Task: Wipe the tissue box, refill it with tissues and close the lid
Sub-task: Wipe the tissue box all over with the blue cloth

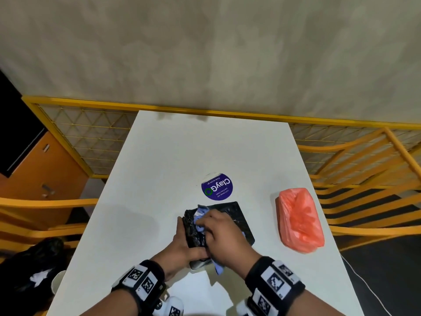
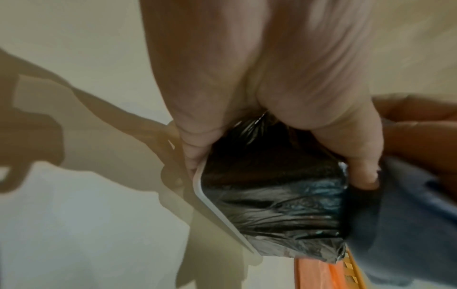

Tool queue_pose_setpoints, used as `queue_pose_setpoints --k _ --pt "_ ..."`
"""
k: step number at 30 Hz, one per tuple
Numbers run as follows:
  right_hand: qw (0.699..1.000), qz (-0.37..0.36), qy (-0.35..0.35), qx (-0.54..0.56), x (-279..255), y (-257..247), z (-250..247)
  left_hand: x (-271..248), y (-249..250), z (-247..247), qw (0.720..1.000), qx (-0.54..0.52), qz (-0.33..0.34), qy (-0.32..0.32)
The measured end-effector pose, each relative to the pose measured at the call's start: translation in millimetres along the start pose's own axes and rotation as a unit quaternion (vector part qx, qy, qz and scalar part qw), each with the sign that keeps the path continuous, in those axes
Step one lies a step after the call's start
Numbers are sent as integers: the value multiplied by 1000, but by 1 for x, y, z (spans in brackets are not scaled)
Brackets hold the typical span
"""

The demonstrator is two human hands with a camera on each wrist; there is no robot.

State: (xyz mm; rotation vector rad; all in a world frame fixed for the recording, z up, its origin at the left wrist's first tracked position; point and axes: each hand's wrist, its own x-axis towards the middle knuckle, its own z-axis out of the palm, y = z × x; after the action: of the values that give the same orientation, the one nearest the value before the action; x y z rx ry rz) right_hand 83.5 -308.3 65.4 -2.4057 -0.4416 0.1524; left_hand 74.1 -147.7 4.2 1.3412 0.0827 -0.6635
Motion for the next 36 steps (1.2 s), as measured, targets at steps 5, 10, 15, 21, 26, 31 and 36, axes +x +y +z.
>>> queue_pose_setpoints --k 5,10,15,21,26,31,36 --pt "983 28 155 91 9 9 -34 1 -4 0 999 6 -1 39" --pt "997 24 71 -34 -4 7 -11 7 -7 -2 997 52 3 51" --pt "999 -7 7 -41 5 -4 9 2 -7 4 996 65 18 58" --pt "980 41 40 190 25 -2 -24 -2 -5 3 998 36 32 43" --pt "997 20 77 19 20 10 -22 9 -12 -6 996 67 -10 59" --pt "997 -9 -6 81 20 -9 0 4 -3 9 992 97 41 65" --pt "993 -6 102 65 19 -1 -20 5 -5 4 996 62 10 55"
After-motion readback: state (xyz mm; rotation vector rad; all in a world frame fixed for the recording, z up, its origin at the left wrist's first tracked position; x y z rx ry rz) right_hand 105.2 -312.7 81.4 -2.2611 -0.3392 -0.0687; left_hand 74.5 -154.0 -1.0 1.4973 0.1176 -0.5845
